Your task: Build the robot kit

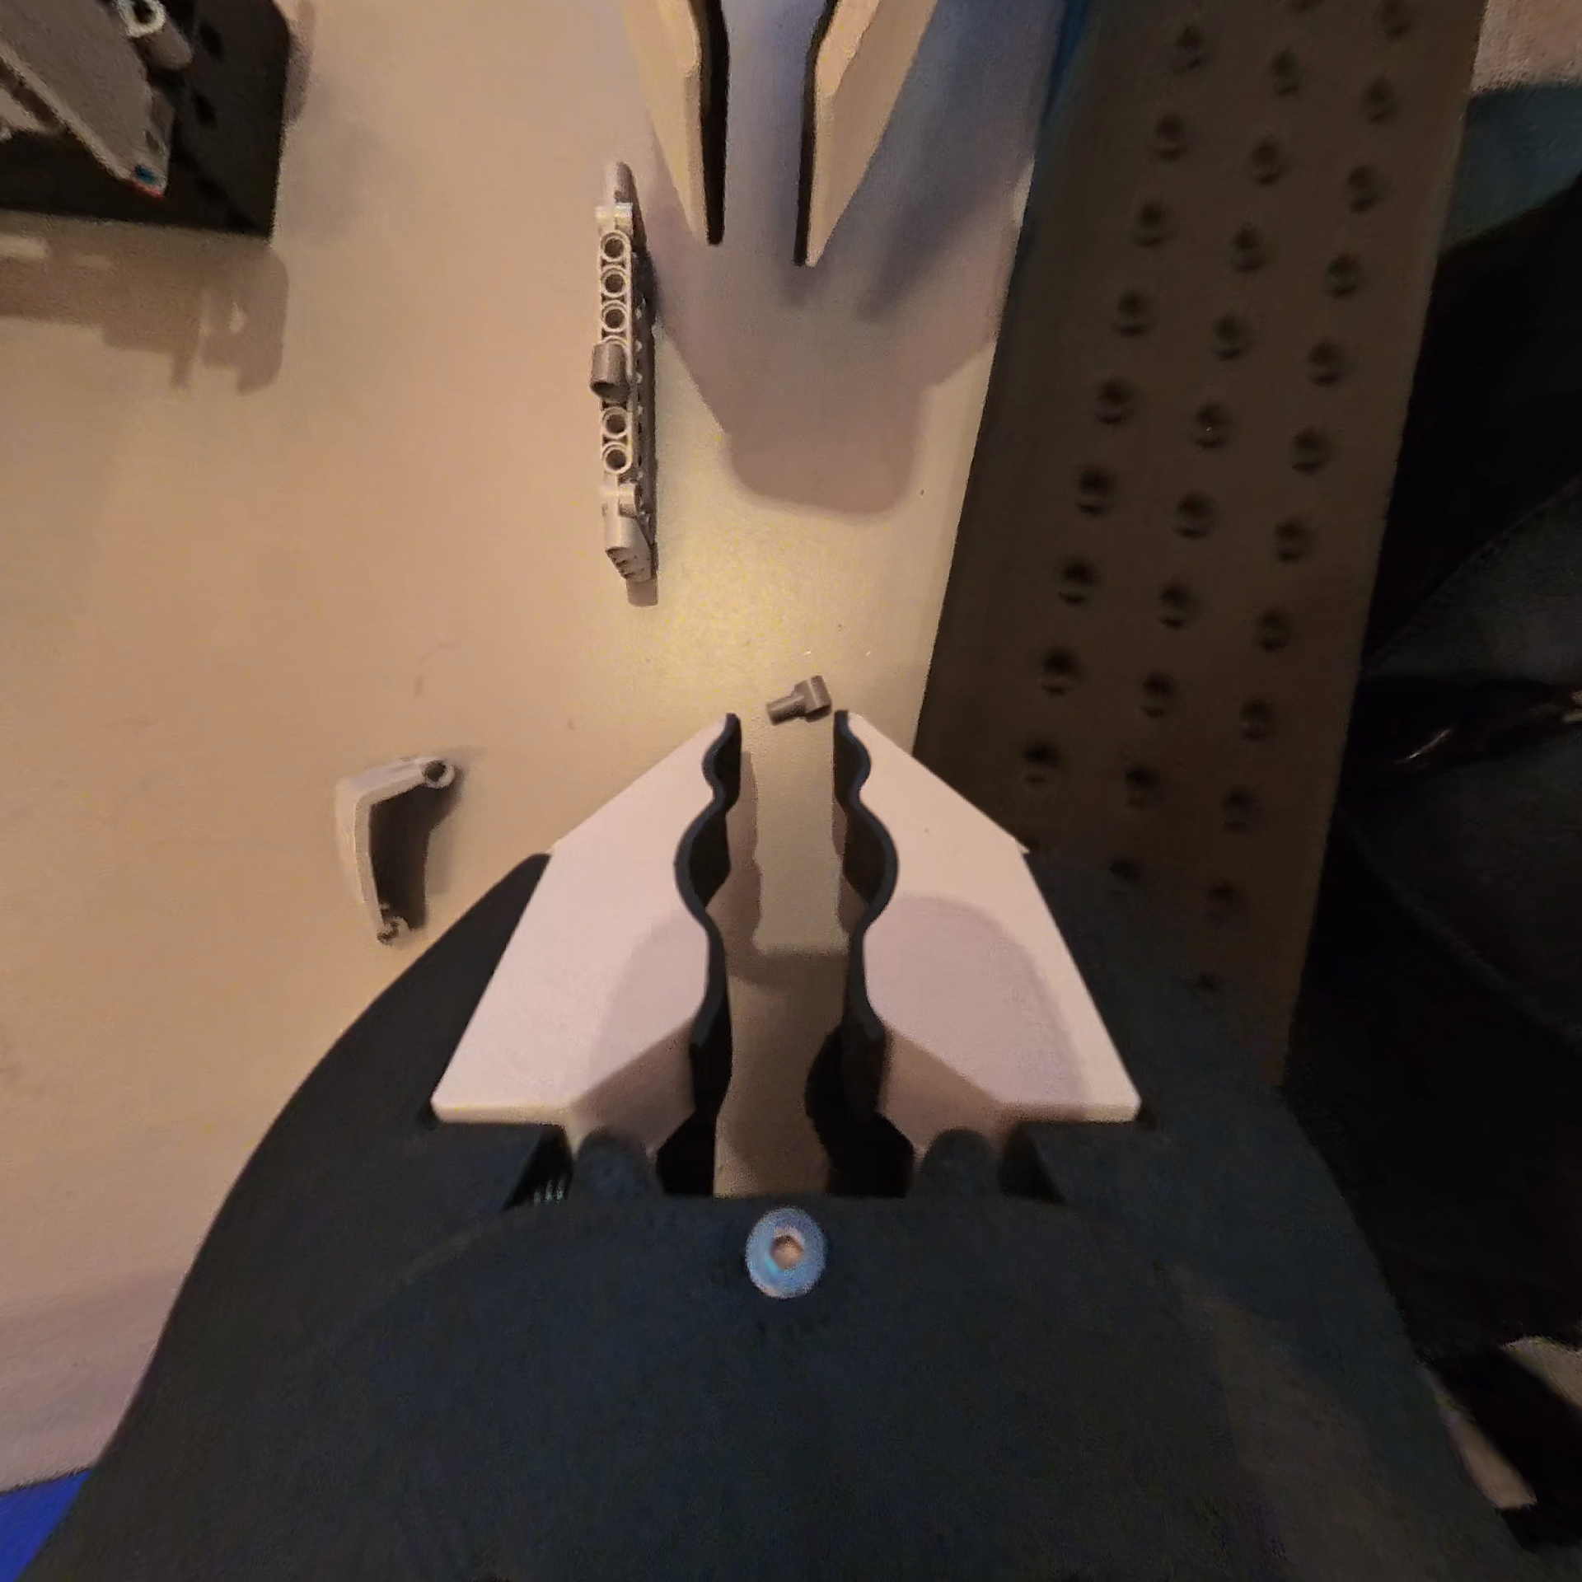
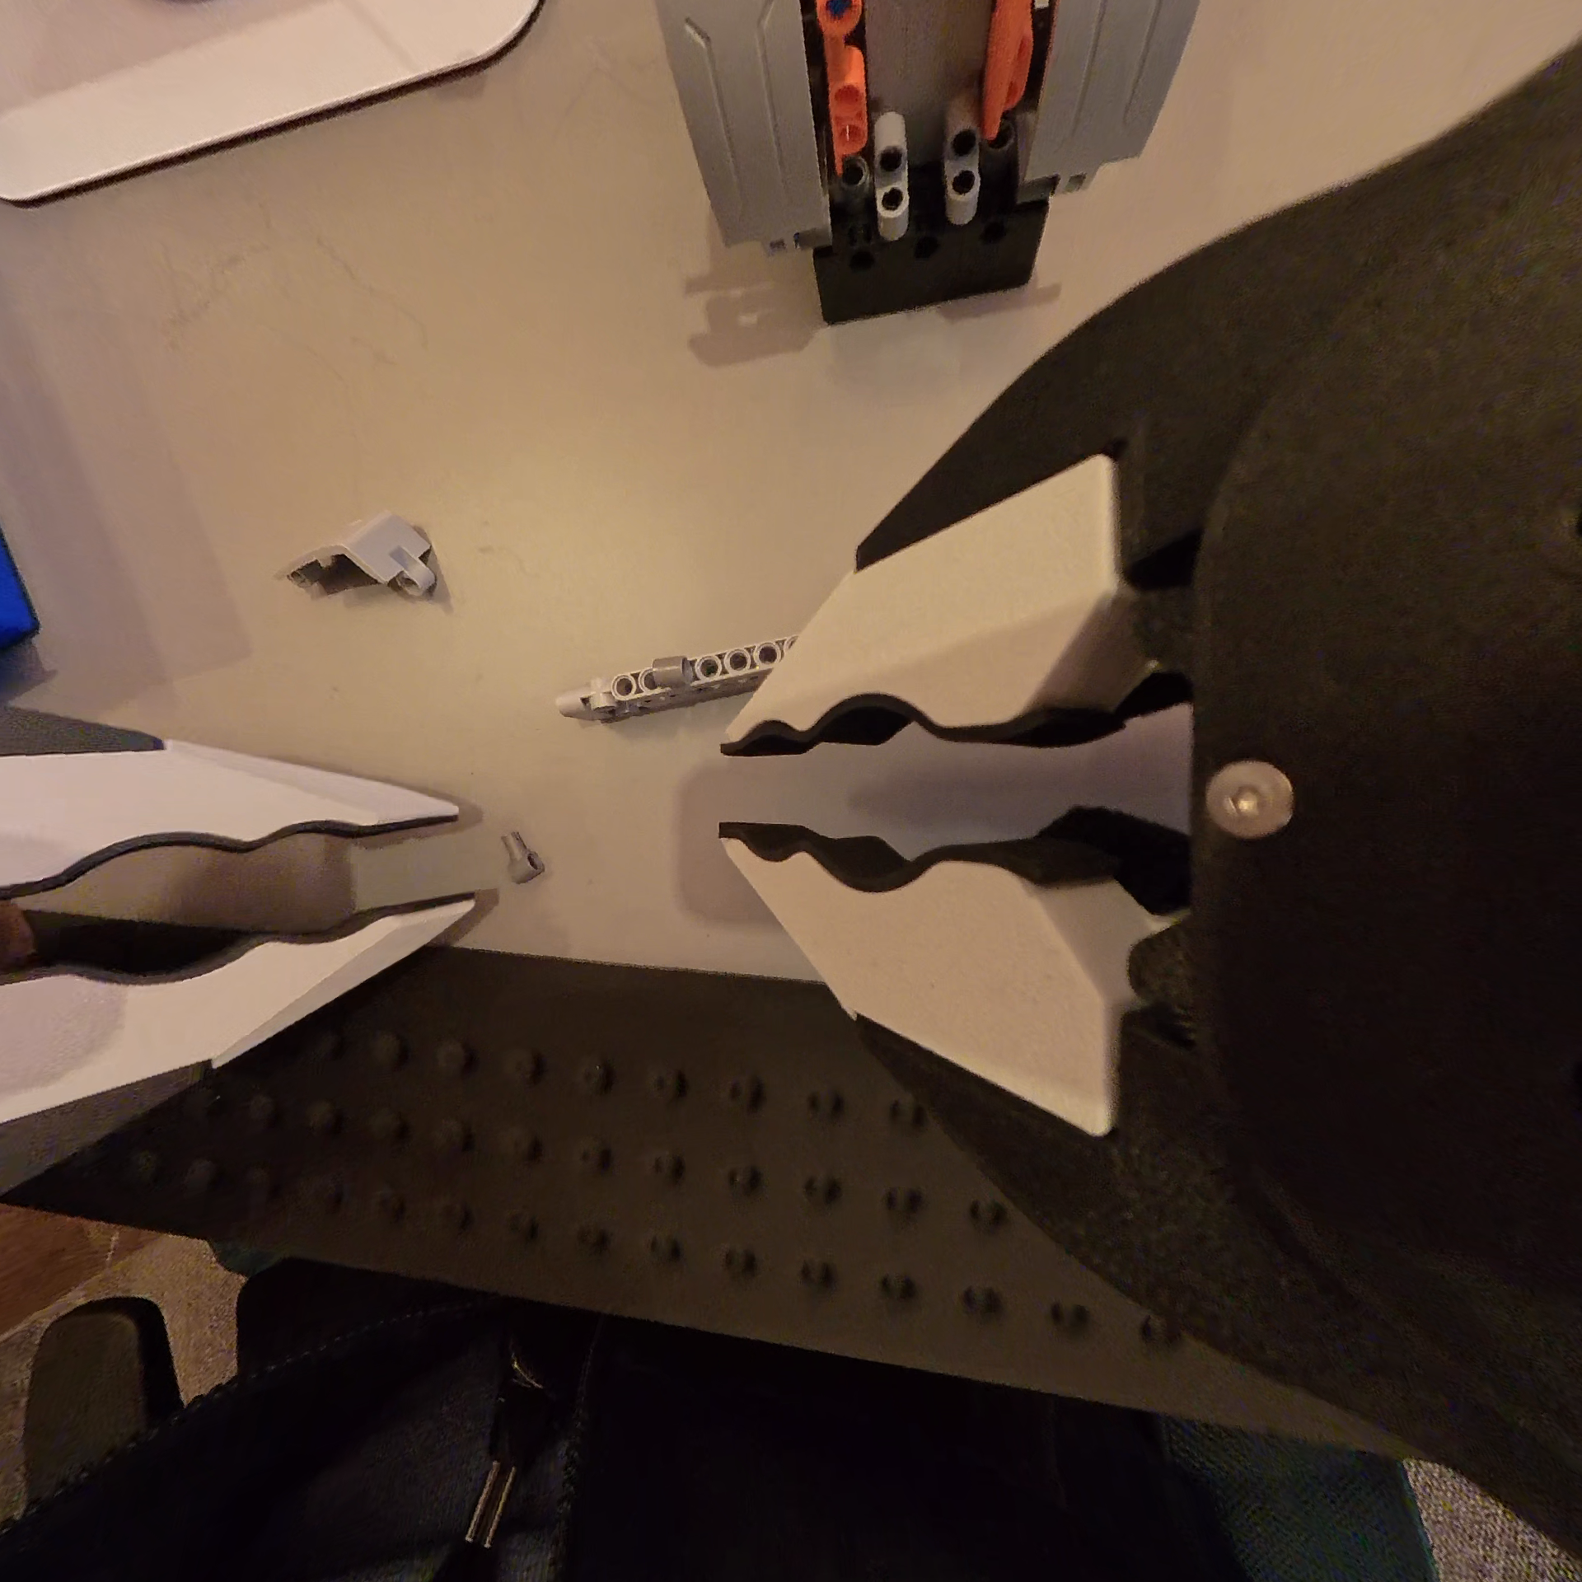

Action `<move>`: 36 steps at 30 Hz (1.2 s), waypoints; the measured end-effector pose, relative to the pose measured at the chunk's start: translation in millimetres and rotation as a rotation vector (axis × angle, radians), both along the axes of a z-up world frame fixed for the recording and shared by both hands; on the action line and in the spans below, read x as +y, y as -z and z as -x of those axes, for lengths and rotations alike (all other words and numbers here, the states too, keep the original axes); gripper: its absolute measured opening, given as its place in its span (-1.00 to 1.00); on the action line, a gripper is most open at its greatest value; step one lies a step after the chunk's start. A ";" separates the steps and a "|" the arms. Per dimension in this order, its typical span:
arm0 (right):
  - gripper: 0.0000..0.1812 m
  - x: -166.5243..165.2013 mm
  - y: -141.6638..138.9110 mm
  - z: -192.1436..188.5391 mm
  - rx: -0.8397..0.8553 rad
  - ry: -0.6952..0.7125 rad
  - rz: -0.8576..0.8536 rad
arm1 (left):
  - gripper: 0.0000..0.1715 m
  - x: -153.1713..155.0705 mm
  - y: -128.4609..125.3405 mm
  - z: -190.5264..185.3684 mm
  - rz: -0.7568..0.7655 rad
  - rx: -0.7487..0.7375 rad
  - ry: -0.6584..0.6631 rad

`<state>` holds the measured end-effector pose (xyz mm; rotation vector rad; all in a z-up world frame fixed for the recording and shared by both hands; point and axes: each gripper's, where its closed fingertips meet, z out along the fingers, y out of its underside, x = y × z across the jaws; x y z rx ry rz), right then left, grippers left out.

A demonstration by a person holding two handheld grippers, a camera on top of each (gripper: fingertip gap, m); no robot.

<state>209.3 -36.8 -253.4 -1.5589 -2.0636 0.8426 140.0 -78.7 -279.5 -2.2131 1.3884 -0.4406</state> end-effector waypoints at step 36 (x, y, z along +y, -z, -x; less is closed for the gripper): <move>-0.81 -28.6 12.5 10.3 0.015 0.003 0.010 | -0.88 2.6 11.4 -12.8 0.022 -0.004 0.105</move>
